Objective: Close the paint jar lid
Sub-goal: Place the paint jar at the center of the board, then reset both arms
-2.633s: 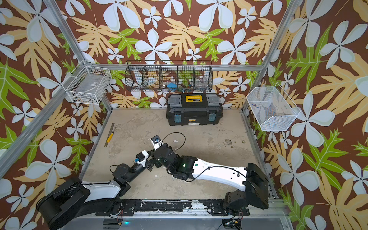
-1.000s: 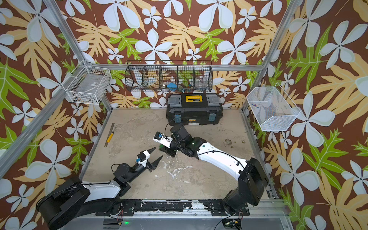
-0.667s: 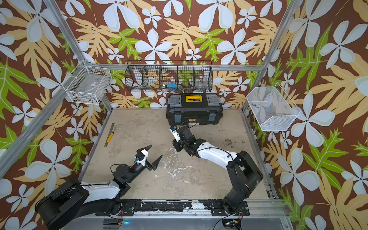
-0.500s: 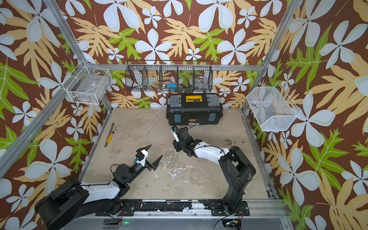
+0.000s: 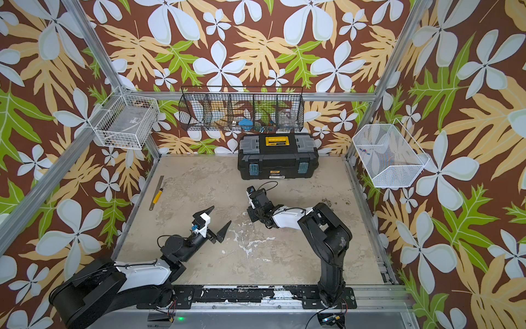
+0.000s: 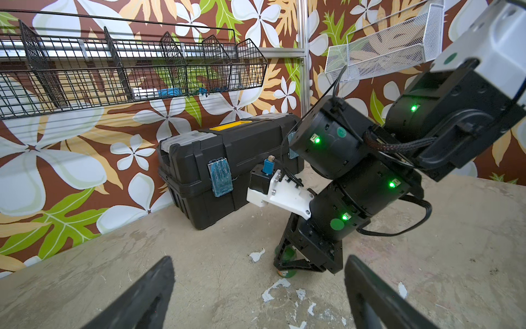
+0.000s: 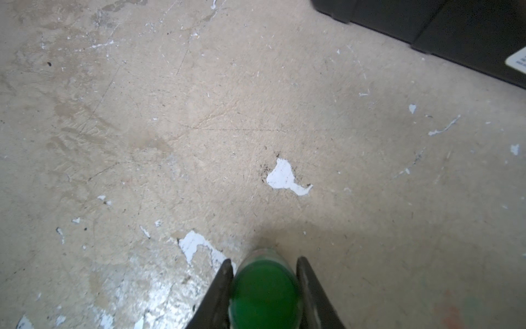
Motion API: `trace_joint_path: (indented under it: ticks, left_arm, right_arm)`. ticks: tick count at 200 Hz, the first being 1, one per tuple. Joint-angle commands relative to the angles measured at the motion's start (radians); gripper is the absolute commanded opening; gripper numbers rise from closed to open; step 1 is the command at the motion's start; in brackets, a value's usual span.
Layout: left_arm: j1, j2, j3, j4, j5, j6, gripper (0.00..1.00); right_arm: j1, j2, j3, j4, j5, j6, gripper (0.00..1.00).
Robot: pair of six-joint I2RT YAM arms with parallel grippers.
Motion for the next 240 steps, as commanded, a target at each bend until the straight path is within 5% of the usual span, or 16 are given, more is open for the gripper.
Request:
trace_joint_path:
  ticks: [1,63,102,134,170,240]
  left_arm:
    - [0.001,0.0,-0.003,0.017,-0.018,0.0,0.94]
    - [0.001,-0.026,-0.006,0.002,-0.097,0.002,0.96]
    - [0.013,-0.095,0.029,-0.096,-0.435,0.024,1.0]
    - [0.129,-0.123,0.017,-0.087,-0.519,-0.032,1.0]
    - [0.303,-0.101,-0.014,-0.062,-0.509,-0.044,1.0]
    - [0.481,0.179,-0.004,0.077,-0.305,-0.135,1.0]
  right_arm:
    - [0.001,0.005,0.001,-0.015,-0.028,0.023,0.44]
    - [-0.002,-0.174,0.011,-0.086,-0.005,-0.023,0.91]
    - [-0.131,-0.423,-0.171,0.078,0.013,-0.088,0.94]
    - [-0.31,-0.591,-0.365,0.246,0.053,-0.125,0.97]
    - [-0.458,-0.633,-0.529,0.389,0.204,-0.167,1.0]
    - [-0.539,-0.457,-0.751,0.919,0.201,-0.261,1.0]
